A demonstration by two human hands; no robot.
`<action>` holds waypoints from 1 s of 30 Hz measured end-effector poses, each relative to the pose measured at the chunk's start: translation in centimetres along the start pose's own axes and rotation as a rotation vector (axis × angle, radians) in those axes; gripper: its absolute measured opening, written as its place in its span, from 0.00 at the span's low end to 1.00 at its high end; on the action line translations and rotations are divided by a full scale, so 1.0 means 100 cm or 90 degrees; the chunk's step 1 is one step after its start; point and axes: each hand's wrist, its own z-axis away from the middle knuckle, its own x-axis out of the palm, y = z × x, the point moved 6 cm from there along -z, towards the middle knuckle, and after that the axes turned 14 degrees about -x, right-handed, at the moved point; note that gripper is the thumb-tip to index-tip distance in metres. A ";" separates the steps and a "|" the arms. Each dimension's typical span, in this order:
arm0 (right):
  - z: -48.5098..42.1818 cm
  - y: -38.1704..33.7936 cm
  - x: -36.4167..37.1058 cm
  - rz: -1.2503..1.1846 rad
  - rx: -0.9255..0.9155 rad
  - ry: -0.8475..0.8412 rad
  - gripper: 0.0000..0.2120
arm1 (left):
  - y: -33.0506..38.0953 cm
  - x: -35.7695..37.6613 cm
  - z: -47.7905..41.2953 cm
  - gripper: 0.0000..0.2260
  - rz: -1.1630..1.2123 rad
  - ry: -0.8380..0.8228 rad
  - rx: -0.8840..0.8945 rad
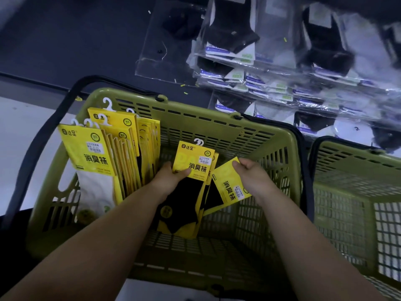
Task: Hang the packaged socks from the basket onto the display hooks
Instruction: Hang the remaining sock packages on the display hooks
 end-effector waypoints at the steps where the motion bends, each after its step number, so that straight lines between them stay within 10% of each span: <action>1: 0.000 -0.007 -0.004 0.021 -0.024 0.003 0.18 | 0.002 0.001 0.007 0.20 0.014 -0.018 0.009; 17: 0.072 -0.185 -0.077 0.259 -0.360 0.047 0.12 | 0.107 -0.046 0.202 0.05 -0.162 -0.102 0.279; 30: 0.110 -0.233 -0.013 -0.409 -0.245 0.087 0.21 | 0.077 -0.092 0.246 0.16 -0.121 -0.025 0.346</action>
